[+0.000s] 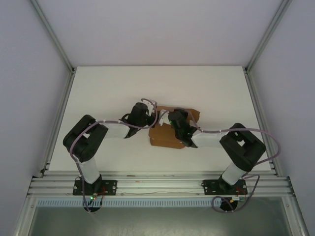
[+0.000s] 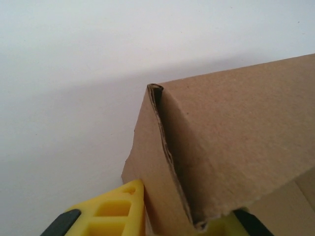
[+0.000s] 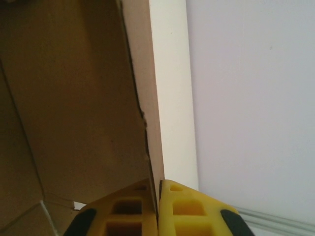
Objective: Assemble paper box
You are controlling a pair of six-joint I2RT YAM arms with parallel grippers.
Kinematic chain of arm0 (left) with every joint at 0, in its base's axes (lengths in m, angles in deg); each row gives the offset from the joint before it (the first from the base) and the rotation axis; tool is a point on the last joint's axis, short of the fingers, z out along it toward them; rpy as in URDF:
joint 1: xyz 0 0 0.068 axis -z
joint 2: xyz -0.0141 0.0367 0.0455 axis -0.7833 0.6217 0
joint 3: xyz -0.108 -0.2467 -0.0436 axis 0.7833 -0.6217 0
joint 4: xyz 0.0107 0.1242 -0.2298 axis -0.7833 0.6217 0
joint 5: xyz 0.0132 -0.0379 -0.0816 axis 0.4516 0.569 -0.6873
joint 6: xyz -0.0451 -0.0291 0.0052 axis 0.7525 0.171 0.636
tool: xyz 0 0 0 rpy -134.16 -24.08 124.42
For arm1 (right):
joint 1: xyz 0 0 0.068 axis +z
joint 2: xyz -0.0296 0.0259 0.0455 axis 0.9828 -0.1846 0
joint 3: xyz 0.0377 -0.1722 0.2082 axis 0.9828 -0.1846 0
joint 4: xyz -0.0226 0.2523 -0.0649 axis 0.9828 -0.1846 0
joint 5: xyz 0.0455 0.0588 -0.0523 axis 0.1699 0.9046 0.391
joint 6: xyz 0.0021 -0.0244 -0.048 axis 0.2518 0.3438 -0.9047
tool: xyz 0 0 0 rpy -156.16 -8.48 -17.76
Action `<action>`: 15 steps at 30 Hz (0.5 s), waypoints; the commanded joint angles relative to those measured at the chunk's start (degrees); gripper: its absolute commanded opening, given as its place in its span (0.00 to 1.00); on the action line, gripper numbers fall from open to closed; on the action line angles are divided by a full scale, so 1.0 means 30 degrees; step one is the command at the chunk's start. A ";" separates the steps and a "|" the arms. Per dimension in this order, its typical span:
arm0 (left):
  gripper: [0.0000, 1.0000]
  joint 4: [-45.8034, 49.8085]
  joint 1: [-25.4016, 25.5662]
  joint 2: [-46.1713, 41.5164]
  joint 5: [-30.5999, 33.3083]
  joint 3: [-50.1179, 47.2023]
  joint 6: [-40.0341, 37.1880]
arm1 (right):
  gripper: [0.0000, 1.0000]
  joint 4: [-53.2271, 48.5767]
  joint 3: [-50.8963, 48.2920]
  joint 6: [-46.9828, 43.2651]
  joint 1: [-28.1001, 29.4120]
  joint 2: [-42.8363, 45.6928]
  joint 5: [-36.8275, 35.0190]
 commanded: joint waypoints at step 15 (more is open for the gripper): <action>0.00 -0.1752 0.0696 -0.0041 0.1414 -0.0645 -0.2170 | 1.00 -0.9744 0.1347 1.4666 -0.0586 0.8590 0.7109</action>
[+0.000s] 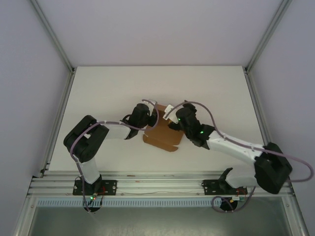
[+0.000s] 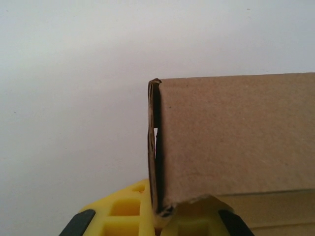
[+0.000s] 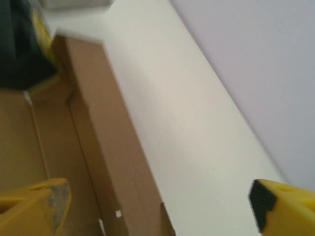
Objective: Assemble paper box
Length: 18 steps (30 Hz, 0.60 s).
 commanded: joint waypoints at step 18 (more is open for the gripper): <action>0.00 -0.3234 0.2120 0.0798 -0.0450 -0.1497 -0.2085 | 0.83 -1.1364 0.7444 0.6467 -0.5446 -0.4042 1.4558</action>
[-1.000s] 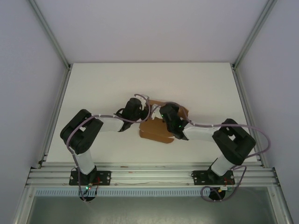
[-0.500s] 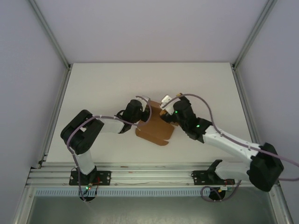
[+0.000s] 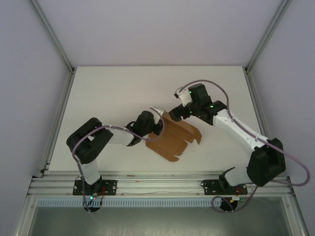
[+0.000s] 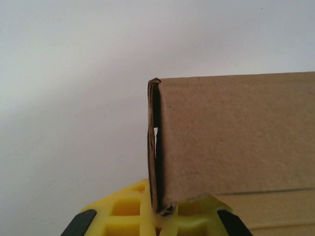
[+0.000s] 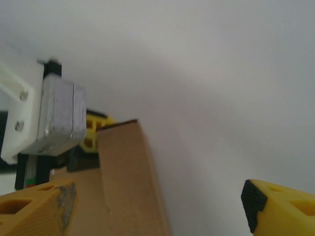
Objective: Assemble paper box
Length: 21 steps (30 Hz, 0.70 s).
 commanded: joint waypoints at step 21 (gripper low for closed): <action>0.00 -0.1747 0.0689 0.0694 0.0161 -0.1130 -0.0875 | 0.55 -0.2141 0.2029 0.0153 -0.0531 -0.5299 0.2396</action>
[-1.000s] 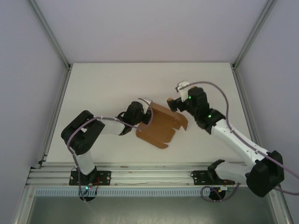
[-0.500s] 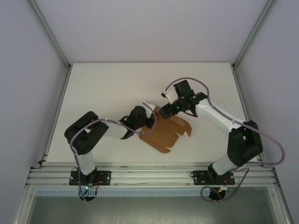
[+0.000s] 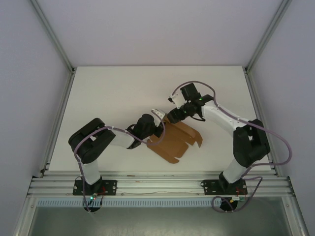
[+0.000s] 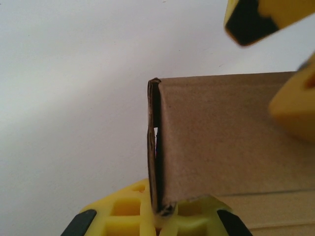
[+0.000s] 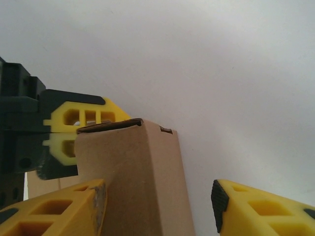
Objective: Assemble paper box
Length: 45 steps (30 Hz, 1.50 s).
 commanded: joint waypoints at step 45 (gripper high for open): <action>0.00 0.5680 -0.2982 -0.2788 -0.1452 0.2273 0.8114 | 1.00 -0.2224 -0.1707 0.2801 -0.1844 0.9508 -0.1761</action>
